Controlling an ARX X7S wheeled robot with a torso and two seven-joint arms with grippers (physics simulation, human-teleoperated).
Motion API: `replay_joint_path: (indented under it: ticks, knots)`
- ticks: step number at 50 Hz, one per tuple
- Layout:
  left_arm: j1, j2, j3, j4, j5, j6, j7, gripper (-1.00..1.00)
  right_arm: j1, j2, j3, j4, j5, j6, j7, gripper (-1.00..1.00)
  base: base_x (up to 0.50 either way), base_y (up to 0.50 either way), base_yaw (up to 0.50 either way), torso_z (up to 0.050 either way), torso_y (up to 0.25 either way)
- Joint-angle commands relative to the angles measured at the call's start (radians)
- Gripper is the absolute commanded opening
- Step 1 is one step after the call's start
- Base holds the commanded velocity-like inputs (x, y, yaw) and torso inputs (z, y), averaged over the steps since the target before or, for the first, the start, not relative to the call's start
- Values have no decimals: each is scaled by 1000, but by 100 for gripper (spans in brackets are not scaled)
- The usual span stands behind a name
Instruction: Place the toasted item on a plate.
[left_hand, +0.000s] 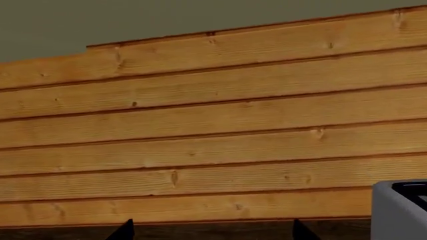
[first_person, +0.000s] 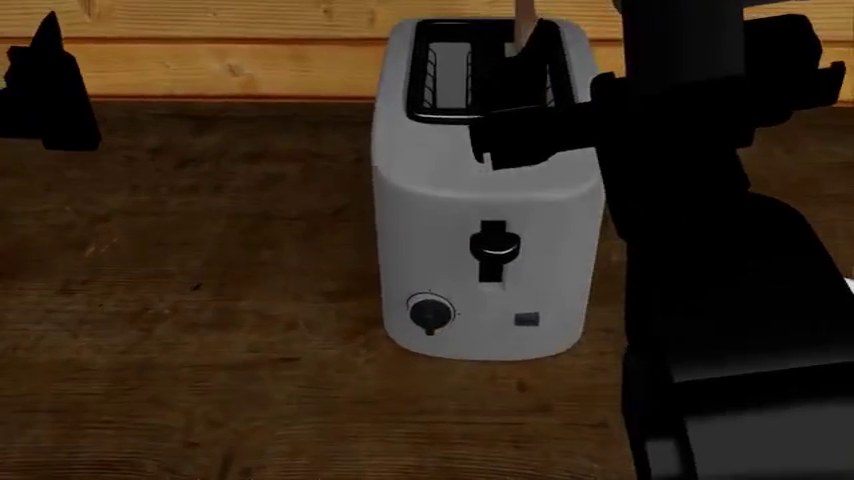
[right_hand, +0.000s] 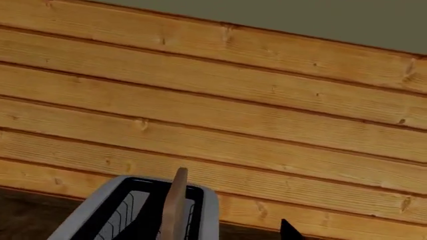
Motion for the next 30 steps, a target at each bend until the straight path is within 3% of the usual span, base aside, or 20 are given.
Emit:
replay_joint_path:
  ticks: [1, 11, 21, 27, 30]
  knots:
    - [-2, -5, 0, -23, -8, 16, 7, 100, 13, 6, -23, 28, -6, 17, 11, 100, 0, 0, 0, 50, 12]
    - [12, -10, -1, -16, -9, 19, 0, 100, 9, 1, -12, 25, 5, 21, 13, 100, 376, 93, 0, 50, 13]
    - [25, -13, 8, -15, -10, 24, -3, 100, 5, -6, -11, 58, 16, 20, 10, 100, 16, 7, 0, 50, 14]
    - [24, -17, 16, -3, -12, 11, -6, 100, 11, -9, -12, 51, 25, 41, 10, 100, 500, 0, 0, 50, 14]
    - [26, -16, 19, -4, -12, 9, -9, 100, 5, -6, -13, 51, 24, 35, 11, 100, 0, 0, 0, 50, 14]
